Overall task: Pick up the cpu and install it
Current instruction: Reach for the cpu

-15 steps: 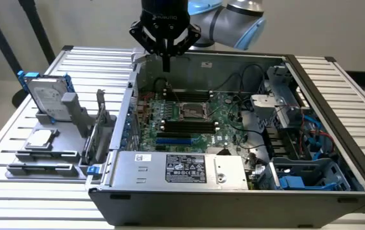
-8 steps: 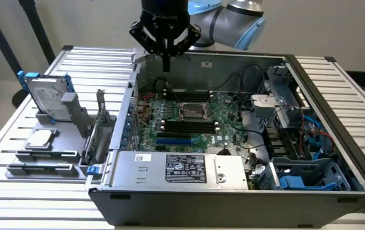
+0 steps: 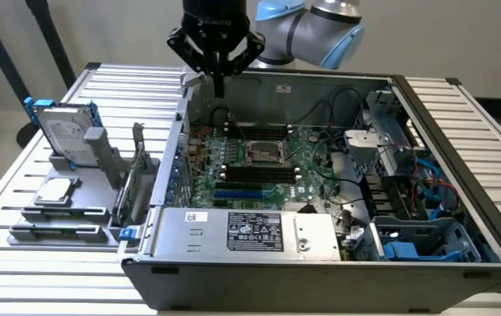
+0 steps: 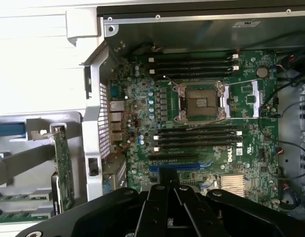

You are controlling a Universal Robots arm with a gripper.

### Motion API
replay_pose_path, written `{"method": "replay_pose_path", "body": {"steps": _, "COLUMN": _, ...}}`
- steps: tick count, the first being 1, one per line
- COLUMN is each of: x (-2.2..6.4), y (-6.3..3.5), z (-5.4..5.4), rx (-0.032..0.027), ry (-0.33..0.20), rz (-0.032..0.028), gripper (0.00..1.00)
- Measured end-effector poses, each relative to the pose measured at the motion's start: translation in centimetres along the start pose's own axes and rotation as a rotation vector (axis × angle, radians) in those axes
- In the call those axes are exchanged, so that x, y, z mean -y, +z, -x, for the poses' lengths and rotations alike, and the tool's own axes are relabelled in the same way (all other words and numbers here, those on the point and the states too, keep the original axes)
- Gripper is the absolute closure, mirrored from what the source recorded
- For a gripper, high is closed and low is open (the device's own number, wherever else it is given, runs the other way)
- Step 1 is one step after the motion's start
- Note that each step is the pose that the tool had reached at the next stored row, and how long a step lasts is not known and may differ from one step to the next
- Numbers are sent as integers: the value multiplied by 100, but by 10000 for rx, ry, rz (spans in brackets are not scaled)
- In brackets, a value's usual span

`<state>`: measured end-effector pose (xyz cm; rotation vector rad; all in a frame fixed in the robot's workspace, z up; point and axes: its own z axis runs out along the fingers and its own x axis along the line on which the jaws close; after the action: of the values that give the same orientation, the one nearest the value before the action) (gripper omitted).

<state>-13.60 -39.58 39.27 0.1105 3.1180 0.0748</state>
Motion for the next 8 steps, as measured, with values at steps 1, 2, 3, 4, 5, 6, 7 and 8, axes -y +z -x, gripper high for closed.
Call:
{"method": "replay_pose_path", "body": {"steps": 1, "x": -3, "y": 0, "z": -45, "rx": 1, "ry": -1, "rz": 1, "gripper": 89}}
{"method": "replay_pose_path", "body": {"steps": 2, "x": -5, "y": -1, "z": -90, "rx": 0, "ry": -1, "rz": 0, "gripper": 89}}
{"method": "replay_pose_path", "body": {"steps": 3, "x": -7, "y": -2, "z": -140, "rx": 0, "ry": 0, "rz": 1, "gripper": 89}}
{"method": "replay_pose_path", "body": {"steps": 4, "x": -8, "y": -2, "z": -184, "rx": 1, "ry": -1, "rz": 1, "gripper": 89}}
{"method": "replay_pose_path", "body": {"steps": 5, "x": -9, "y": -4, "z": -230, "rx": 0, "ry": -1, "rz": 1, "gripper": 89}}
{"method": "replay_pose_path", "body": {"steps": 6, "x": -11, "y": -4, "z": -275, "rx": 1, "ry": 0, "rz": 1, "gripper": 89}}
{"method": "replay_pose_path", "body": {"steps": 7, "x": -11, "y": -5, "z": -320, "rx": 1, "ry": 0, "rz": 1, "gripper": 89}}
{"method": "replay_pose_path", "body": {"steps": 8, "x": -10, "y": -5, "z": -365, "rx": 1, "ry": -1, "rz": 2, "gripper": 89}}
